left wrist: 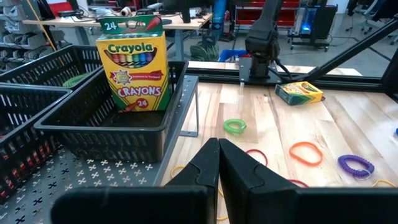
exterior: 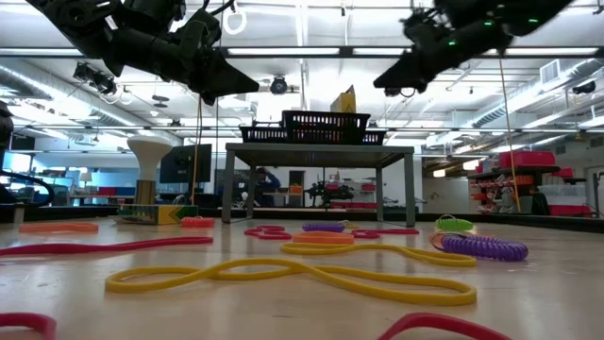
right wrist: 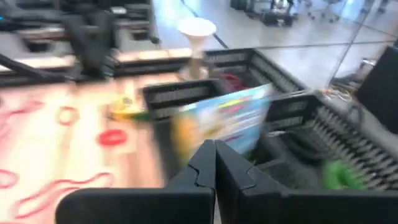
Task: Pick & Place Office Desk Supplies
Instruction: Put the orange rubber band into the top left black basket on the shelf
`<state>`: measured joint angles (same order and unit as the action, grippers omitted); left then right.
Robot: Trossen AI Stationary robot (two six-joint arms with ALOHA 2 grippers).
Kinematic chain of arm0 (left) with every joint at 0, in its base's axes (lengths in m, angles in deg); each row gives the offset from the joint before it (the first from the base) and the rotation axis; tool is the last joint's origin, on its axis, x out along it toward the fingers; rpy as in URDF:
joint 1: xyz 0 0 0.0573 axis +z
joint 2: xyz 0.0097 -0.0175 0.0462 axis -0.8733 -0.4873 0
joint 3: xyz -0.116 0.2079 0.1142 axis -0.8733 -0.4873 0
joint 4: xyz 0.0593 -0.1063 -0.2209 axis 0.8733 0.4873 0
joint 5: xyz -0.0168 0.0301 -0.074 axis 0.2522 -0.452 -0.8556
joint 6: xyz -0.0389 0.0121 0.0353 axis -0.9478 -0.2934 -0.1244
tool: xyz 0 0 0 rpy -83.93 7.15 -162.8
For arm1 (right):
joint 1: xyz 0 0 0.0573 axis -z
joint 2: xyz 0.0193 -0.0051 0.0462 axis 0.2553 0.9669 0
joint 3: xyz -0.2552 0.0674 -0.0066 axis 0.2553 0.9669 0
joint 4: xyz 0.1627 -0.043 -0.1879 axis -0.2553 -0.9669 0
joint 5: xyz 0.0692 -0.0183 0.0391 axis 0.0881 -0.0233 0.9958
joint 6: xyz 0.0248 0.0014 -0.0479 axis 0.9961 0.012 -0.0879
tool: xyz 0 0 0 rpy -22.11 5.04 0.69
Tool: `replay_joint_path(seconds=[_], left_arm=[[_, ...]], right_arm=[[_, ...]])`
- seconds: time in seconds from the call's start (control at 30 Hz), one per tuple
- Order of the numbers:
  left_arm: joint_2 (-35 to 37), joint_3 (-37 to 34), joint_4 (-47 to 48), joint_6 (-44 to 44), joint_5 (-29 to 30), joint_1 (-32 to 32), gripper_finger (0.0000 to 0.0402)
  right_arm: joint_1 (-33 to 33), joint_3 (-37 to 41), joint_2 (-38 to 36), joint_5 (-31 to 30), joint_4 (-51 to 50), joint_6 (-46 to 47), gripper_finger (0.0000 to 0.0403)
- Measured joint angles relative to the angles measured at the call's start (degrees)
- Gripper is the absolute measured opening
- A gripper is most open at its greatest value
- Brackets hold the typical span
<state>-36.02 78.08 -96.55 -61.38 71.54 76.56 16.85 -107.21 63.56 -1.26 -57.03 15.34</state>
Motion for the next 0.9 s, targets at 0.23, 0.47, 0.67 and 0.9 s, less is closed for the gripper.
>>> replay_joint_path(seconds=[0.23, 0.47, 0.67, 0.9], left_arm=[[0.0, 0.0, -6.2, -0.3, 0.0, 0.0, 0.0013], [0.0, 0.0, -8.7, -0.3, -0.1, 0.0, 0.0013], [-1.4, 0.4, -13.4, -5.1, -0.6, 0.0, 0.0013], [-1.6, 5.0, 5.5, -4.4, 3.9, -4.1, 0.0012]], right_arm=[[-12.2, 18.6, -13.1, -13.9, 14.7, 5.2, 0.0007], [-18.5, 33.0, -16.1, -18.2, 37.0, 10.0, 0.0006], [-20.4, 39.5, -16.1, -20.0, 44.5, 10.9, 0.0008], [-20.6, 40.6, -16.1, -20.1, 45.2, 11.8, 0.0011]])
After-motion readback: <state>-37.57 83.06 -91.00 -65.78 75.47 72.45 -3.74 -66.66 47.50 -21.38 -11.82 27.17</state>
